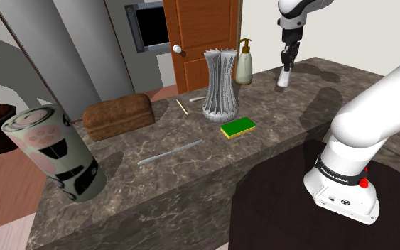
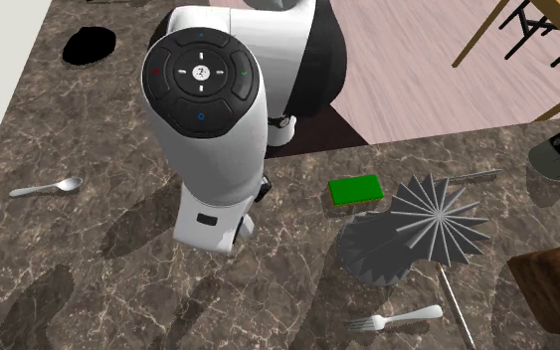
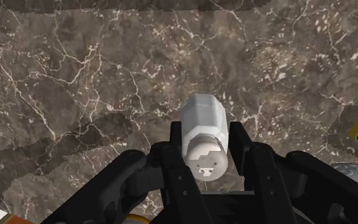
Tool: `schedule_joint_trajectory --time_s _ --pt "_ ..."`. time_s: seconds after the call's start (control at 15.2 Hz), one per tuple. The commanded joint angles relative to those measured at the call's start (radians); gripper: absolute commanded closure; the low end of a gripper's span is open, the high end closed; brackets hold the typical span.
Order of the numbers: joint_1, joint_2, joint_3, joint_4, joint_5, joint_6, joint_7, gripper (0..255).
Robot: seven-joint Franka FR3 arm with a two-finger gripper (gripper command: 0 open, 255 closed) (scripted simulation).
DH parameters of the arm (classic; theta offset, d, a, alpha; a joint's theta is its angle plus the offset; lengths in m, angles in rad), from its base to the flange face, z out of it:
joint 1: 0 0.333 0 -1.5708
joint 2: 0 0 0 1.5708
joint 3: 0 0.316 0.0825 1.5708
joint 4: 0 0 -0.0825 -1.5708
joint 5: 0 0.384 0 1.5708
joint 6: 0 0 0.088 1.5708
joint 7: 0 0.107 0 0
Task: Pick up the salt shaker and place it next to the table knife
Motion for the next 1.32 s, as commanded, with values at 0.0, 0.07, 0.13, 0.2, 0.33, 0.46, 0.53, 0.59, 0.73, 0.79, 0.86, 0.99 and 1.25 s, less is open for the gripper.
schedule_joint_trajectory --time_s 0.0,0.07,0.13,0.2,0.33,0.46,0.53,0.59,0.73,0.79,0.86,0.99,1.25 --pt "0.001 -0.008 0.005 0.021 0.003 -0.03 -0.002 255" --pt "0.001 -0.011 0.008 0.033 0.004 -0.043 -0.003 255" --pt "0.002 -0.013 0.01 0.044 0.005 -0.057 -0.004 255" --pt "0.002 -0.015 0.012 0.055 0.007 -0.071 -0.006 255" --pt "0.003 -0.019 0.016 0.079 0.009 -0.098 -0.009 255" --pt "0.004 -0.022 0.02 0.103 0.012 -0.125 -0.012 255" --pt "0.005 -0.023 0.022 0.116 0.013 -0.139 -0.013 255" --pt "0.006 -0.024 0.024 0.128 0.015 -0.152 -0.015 255" --pt "0.007 -0.025 0.027 0.154 0.017 -0.179 -0.018 255" --pt "0.007 -0.025 0.029 0.167 0.019 -0.192 -0.02 255" --pt "0.007 -0.025 0.029 0.169 0.019 -0.194 -0.02 255" --pt "0.02 -0.061 0.069 0.136 0.029 -0.206 0.03 255" --pt "0.048 -0.12 0.149 0.082 0.061 -0.23 0.128 255"
